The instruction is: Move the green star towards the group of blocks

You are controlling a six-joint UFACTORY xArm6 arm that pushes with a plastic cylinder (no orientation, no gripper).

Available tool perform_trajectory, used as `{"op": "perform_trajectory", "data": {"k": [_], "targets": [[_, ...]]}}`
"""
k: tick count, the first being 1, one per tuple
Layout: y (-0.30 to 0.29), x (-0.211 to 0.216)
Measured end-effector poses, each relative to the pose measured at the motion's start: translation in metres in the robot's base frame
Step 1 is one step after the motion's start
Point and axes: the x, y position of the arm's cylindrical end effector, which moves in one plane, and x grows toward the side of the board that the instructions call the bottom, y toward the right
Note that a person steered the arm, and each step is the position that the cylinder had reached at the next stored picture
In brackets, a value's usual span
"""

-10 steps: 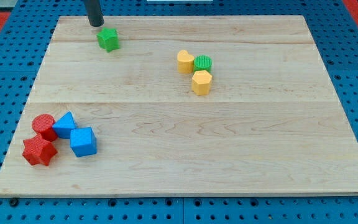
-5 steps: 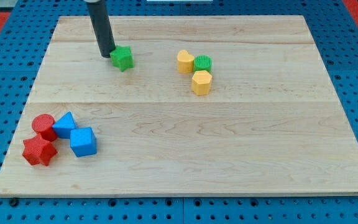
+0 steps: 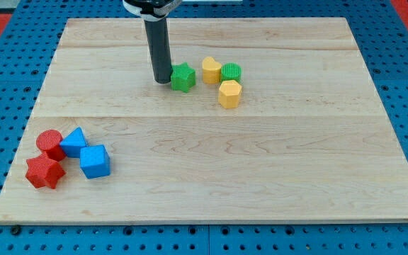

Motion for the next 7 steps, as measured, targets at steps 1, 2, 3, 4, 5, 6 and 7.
{"op": "perform_trajectory", "data": {"k": [1, 2, 3, 4, 5, 6, 7], "targets": [[0.000, -0.001], [0.012, -0.001], [0.030, 0.000], [0.033, 0.000], [0.033, 0.000], [0.042, 0.004], [0.044, 0.005]]}}
